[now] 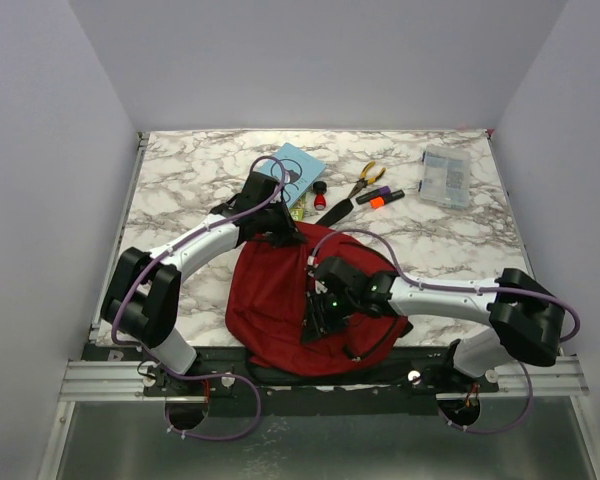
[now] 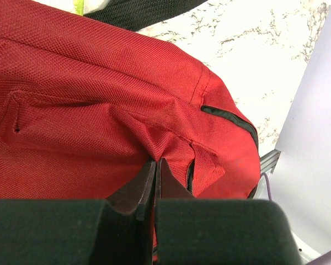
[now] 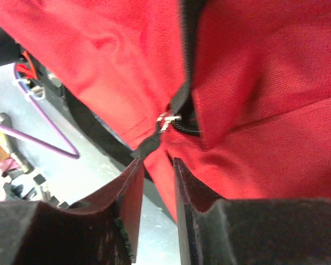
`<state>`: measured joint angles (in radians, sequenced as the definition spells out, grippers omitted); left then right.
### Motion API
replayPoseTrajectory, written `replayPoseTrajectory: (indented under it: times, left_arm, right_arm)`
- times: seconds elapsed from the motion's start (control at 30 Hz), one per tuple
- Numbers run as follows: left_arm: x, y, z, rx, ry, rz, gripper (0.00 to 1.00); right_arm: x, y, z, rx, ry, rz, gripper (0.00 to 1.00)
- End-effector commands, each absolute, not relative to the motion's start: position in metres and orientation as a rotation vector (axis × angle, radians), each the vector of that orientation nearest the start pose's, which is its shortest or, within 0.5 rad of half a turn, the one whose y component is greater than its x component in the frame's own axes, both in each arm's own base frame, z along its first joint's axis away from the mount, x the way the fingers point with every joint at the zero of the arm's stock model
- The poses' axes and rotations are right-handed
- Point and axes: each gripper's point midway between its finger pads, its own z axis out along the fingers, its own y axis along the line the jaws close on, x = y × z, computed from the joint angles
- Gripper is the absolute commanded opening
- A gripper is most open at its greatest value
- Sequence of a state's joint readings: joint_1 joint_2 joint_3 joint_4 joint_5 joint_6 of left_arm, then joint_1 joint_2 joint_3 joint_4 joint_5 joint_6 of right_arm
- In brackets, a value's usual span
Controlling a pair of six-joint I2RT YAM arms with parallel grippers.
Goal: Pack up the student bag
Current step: Unzip the student bag at the center of the board, then pick up the stationery from the center of the board.
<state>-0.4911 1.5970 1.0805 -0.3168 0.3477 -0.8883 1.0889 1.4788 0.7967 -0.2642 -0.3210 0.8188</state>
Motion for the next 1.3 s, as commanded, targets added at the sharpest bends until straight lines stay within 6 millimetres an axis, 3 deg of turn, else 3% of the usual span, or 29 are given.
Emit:
replayPoseTrajectory:
  times: [0.0, 0.1, 0.2, 0.47, 0.6, 0.77, 0.83, 0.93, 1.07, 1.17, 1.27]
  left_arm:
    - [0.330, -0.270, 0.148, -0.307, 2.468, -1.042, 0.00]
    - [0.327, -0.272, 0.146, -0.301, 2.485, -1.055, 0.00]
    - [0.325, -0.271, 0.143, -0.306, 2.505, -1.049, 0.01]
    - [0.318, -0.267, 0.147, -0.289, 2.505, -1.041, 0.47]
    - [0.315, -0.261, 0.166, -0.234, 2.452, -1.019, 0.62]
    - [0.312, -0.255, 0.205, -0.125, 2.386, -0.986, 0.89]
    - [0.311, -0.253, 0.223, -0.067, 2.353, -0.969, 0.98]
    - [0.314, -0.246, 0.242, 0.008, 2.300, -0.898, 0.98]
    - [0.319, -0.235, 0.248, 0.086, 2.248, -0.797, 0.98]
    - [0.319, -0.229, 0.244, 0.138, 2.234, -0.738, 0.98]
    - [0.314, -0.230, 0.241, 0.178, 2.241, -0.726, 0.98]
  right_arm:
    - [0.115, 0.321, 0.078, -0.415, 2.760, 0.962, 0.37]
    - [0.146, 0.305, 0.092, -0.318, 2.698, 0.943, 0.46]
    - [0.176, 0.288, 0.101, -0.234, 2.652, 0.928, 0.48]
    - [0.232, 0.263, 0.126, -0.108, 2.536, 0.878, 0.49]
    - [0.260, 0.248, 0.134, -0.041, 2.486, 0.866, 0.49]
    - [0.312, 0.207, 0.141, 0.142, 2.431, 0.755, 0.53]
    - [0.335, 0.184, 0.138, 0.268, 2.421, 0.644, 0.59]
    - [0.367, 0.148, 0.126, 0.495, 2.408, 0.479, 0.62]
    - [0.401, 0.105, 0.099, 0.820, 2.393, 0.201, 0.63]
    - [0.417, 0.092, 0.083, 0.902, 2.423, 0.037, 0.62]
    - [0.436, 0.092, 0.069, 0.914, 2.422, -0.004, 0.61]
